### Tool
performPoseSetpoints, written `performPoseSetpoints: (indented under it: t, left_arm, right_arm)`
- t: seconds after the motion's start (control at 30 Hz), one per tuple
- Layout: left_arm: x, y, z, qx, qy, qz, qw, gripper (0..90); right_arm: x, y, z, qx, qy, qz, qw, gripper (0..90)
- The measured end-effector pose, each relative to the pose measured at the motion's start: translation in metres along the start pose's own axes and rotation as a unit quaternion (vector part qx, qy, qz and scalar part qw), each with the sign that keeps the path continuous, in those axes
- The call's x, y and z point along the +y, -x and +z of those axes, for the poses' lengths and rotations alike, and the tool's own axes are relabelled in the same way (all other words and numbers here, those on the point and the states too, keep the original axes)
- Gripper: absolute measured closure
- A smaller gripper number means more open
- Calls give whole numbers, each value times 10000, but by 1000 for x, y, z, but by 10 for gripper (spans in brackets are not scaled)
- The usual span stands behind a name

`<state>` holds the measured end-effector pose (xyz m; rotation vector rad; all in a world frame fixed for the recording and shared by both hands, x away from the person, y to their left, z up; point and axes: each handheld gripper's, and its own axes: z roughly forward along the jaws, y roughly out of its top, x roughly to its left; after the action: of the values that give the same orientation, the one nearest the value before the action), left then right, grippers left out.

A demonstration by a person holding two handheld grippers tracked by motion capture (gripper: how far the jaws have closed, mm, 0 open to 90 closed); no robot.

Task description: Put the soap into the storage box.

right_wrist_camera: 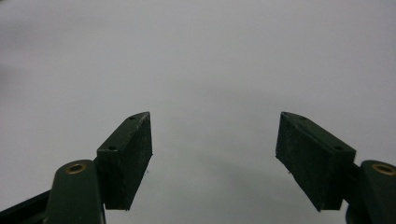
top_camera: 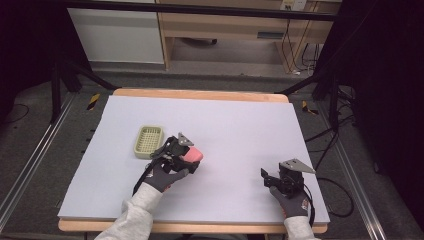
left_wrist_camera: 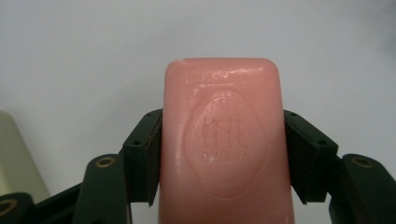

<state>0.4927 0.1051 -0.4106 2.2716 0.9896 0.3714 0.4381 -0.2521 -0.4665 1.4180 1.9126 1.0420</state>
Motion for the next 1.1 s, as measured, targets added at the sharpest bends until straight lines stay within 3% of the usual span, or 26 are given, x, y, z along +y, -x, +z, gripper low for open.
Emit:
performPoseSetpoints:
  t: [0.4, 1.1]
  left_arm:
    - [-16, -20, -17, 147, 136, -226, 9995, 371]
    - [-22, -53, -33, 445, 345, -640, 9964, 372]
  right_arm:
    - [0, -1, 0, 16, -2, -16, 10000, 271]
    - [-1, -4, 0, 68, 62, -57, 9999, 268]
